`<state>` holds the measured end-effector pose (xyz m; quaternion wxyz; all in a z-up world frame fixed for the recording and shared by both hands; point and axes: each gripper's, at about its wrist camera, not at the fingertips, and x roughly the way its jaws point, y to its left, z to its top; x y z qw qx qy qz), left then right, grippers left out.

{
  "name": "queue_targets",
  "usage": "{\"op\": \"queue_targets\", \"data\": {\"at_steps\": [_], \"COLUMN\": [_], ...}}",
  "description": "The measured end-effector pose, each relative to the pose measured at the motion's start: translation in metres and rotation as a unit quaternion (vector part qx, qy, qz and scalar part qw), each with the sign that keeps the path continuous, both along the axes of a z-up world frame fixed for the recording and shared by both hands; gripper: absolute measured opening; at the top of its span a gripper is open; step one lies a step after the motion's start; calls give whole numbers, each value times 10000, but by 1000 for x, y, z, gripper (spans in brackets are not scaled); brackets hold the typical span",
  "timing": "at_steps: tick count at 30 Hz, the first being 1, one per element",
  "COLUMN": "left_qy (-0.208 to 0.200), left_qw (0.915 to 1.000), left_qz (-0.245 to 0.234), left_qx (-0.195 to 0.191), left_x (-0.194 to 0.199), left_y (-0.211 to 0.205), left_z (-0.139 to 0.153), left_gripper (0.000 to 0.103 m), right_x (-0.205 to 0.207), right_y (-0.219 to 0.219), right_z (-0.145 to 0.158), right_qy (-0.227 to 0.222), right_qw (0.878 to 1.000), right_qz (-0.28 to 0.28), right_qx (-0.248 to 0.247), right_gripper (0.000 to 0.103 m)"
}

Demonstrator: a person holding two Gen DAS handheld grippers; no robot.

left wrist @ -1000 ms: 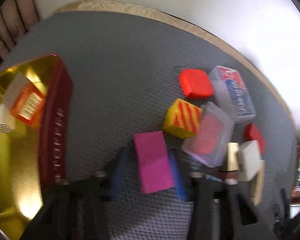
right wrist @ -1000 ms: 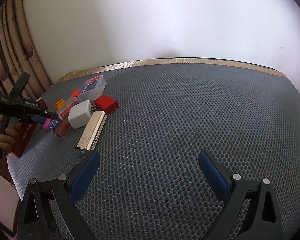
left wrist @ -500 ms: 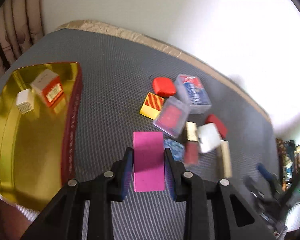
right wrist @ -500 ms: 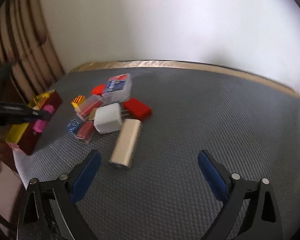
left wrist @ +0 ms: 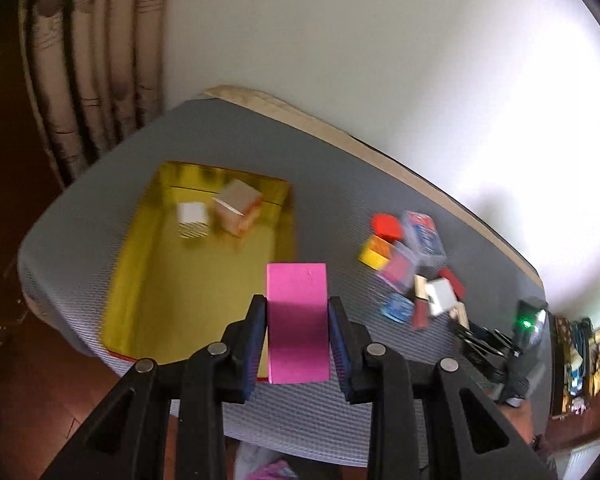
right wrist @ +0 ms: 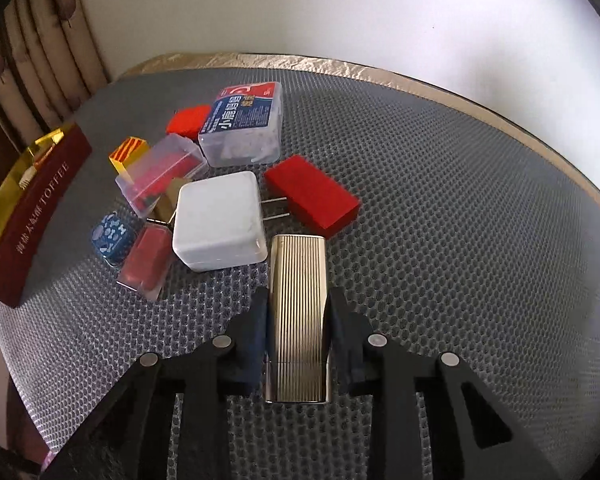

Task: Organize rigid objects
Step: 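Grasp the pink block with the left gripper while the right gripper grasps the gold lighter, then lower the pink block into the tin with the left gripper while the right gripper places the gold lighter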

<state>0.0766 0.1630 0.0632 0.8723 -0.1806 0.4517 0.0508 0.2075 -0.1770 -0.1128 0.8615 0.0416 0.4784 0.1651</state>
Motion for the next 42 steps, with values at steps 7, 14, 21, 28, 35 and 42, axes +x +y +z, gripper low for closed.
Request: {"op": "queue_targets", "data": {"at_steps": [7, 14, 21, 28, 35, 42], "left_qy": [438, 862, 1052, 480, -16, -251], "left_qw": [9984, 9929, 9899, 9916, 9890, 9788], "left_qz": [324, 618, 699, 680, 1397, 1899], "left_qx": [120, 540, 646, 993, 485, 731], "left_x": [22, 60, 80, 63, -36, -120], "left_y": [56, 81, 102, 102, 93, 80], "left_z": [-32, -81, -108, -81, -41, -41], "left_gripper": [31, 31, 31, 41, 42, 51], "right_x": [-26, -55, -56, -53, -38, -12], "right_y": [-32, -64, -57, -1, 95, 231], "right_z": [-2, 15, 40, 89, 133, 135], "right_qy": [60, 37, -94, -411, -339, 246], "right_qw": [9988, 9963, 9941, 9897, 9714, 9552], "right_qz": [-243, -394, -268, 475, 1491, 2374], "right_qx": [428, 758, 1050, 1290, 1816, 1750], "right_gripper": [27, 27, 27, 27, 27, 27]}}
